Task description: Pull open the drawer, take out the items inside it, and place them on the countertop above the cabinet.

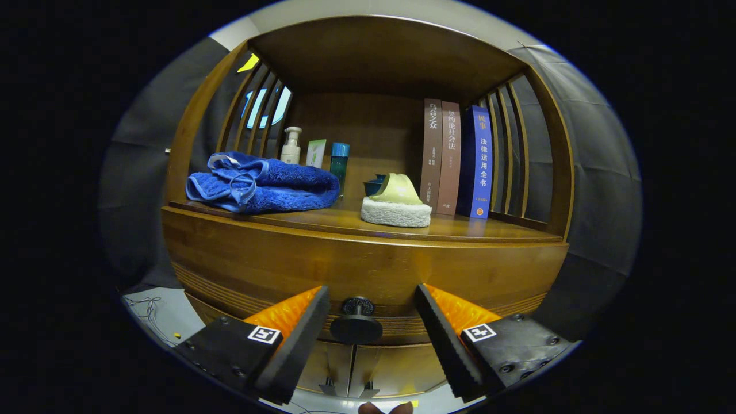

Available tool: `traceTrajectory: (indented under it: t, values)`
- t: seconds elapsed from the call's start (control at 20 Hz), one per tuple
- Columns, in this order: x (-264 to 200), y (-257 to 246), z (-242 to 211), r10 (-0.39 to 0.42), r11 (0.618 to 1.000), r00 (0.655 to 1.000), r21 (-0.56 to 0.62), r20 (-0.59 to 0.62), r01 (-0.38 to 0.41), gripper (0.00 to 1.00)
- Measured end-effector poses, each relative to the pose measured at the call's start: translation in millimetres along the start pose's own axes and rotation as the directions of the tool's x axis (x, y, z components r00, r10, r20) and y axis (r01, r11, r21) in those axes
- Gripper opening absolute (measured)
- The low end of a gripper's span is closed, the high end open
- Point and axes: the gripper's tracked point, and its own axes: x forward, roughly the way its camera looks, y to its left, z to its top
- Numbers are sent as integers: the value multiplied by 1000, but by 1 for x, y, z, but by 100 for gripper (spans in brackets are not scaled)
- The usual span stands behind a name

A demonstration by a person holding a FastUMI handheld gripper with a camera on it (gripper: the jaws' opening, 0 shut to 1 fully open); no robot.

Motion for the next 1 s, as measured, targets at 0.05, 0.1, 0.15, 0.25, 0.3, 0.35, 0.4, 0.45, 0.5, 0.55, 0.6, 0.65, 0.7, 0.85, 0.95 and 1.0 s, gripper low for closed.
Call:
traceTrajectory:
  t: [0.05, 0.1, 0.15, 0.25, 0.3, 0.35, 0.4, 0.45, 0.5, 0.55, 0.6, 0.65, 0.7, 0.85, 0.95, 1.0]
  values:
    - [-2, 1, -2, 7, 1000, 1000, 8, -12, -7, 99]
    - [-6, 1, -1, 6, 1000, 1000, 21, -19, -6, 100]
    - [-10, -1, 2, 7, 999, 1000, 35, -15, -6, 99]
    - [-21, -2, 14, 12, 998, 1000, 55, 3, -12, 99]
    - [-28, -3, 21, 15, 998, 1000, 53, 9, -16, 99]
    - [-35, -4, 29, 19, 999, 1000, 49, 17, -20, 99]
    - [-42, -5, 39, 23, 998, 999, 51, 27, -25, 99]
    - [-46, -9, 50, 27, 998, 999, 54, 38, -29, 99]
    - [-54, -11, 62, 28, 998, 998, 59, 52, -31, 99]
    - [-62, -13, 76, 29, 997, 998, 65, 64, -33, 99]
    - [-69, -16, 90, 31, 997, 997, 71, 77, -37, 99]
    - [-76, -19, 104, 32, 996, 996, 76, 87, -39, 99]
    - [-82, -22, 117, 33, 996, 995, 82, 95, -41, 99]
    - [-97, -31, 155, 26, 992, 994, 119, 109, -39, 99]
    - [-111, -37, 181, 12, 988, 990, 148, 139, -33, 99]
    - [-118, -40, 191, 3, 987, 988, 159, 155, -28, 99]
